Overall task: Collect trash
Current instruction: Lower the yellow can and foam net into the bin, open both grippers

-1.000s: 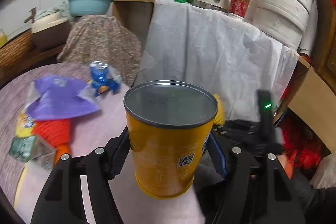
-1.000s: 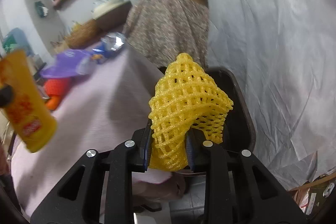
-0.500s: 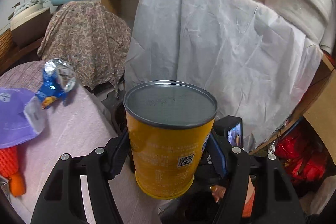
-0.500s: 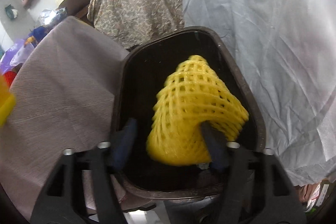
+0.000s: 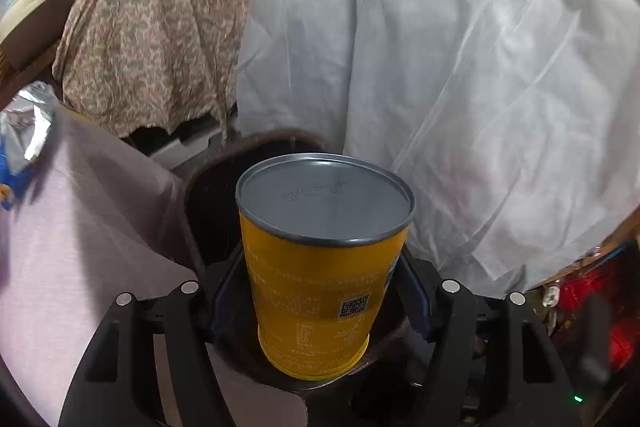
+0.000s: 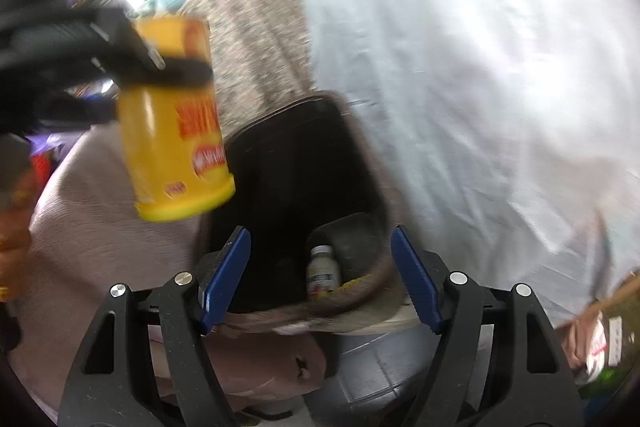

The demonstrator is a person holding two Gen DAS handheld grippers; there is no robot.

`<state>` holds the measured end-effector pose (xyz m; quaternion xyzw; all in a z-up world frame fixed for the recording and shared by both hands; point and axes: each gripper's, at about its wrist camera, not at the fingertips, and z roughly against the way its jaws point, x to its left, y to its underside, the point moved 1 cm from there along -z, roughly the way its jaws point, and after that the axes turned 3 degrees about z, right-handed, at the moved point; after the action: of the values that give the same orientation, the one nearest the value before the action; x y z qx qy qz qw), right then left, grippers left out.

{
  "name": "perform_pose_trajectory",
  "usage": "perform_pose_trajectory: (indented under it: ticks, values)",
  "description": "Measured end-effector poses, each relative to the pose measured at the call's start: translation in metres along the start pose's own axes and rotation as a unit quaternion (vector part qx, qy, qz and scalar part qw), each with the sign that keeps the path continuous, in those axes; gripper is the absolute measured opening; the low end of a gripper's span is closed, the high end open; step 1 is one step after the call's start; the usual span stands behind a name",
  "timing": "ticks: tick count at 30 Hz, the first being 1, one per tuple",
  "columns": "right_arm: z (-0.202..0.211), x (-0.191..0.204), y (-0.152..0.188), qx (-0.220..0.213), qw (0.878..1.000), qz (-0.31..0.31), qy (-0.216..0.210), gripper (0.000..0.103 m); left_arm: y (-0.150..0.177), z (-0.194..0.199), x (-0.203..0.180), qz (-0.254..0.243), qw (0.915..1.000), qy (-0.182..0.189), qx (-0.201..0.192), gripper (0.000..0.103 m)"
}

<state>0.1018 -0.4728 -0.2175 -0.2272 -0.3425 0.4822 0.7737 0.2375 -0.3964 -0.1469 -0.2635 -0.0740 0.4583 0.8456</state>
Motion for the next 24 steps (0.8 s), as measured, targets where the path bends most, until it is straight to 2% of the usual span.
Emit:
perform_pose_trajectory:
  ticks: [6,13,15,16,17,18,24]
  values:
    - [0.014,-0.030,0.005,-0.021,0.999,-0.038,0.024,0.073,0.000,-0.051,-0.008,0.028,0.9972,-0.018,0.067,0.067]
    - [0.025,-0.044,0.005,-0.038,0.997,-0.048,0.041,0.073,0.015,-0.092,-0.006,0.010,0.9911,-0.043,0.125,0.067]
    - [0.025,-0.046,0.003,-0.041,0.997,-0.050,0.042,0.073,0.017,-0.099,-0.003,0.020,0.9882,-0.038,0.147,0.067]
    - [0.026,-0.046,0.002,-0.042,0.997,-0.052,0.042,0.073,0.017,-0.100,-0.002,0.024,0.9878,-0.028,0.151,0.069]
    - [0.027,-0.046,0.002,-0.045,0.997,-0.053,0.042,0.073,0.017,-0.100,-0.001,0.025,0.9874,-0.023,0.155,0.077]
    - [0.029,-0.044,0.002,-0.049,0.996,-0.053,0.043,0.073,0.016,-0.101,-0.001,0.023,0.9869,-0.029,0.157,0.080]
    - [0.047,-0.045,-0.007,-0.071,0.995,-0.054,0.051,0.073,0.014,-0.080,-0.009,0.003,0.9904,-0.032,0.135,0.081]
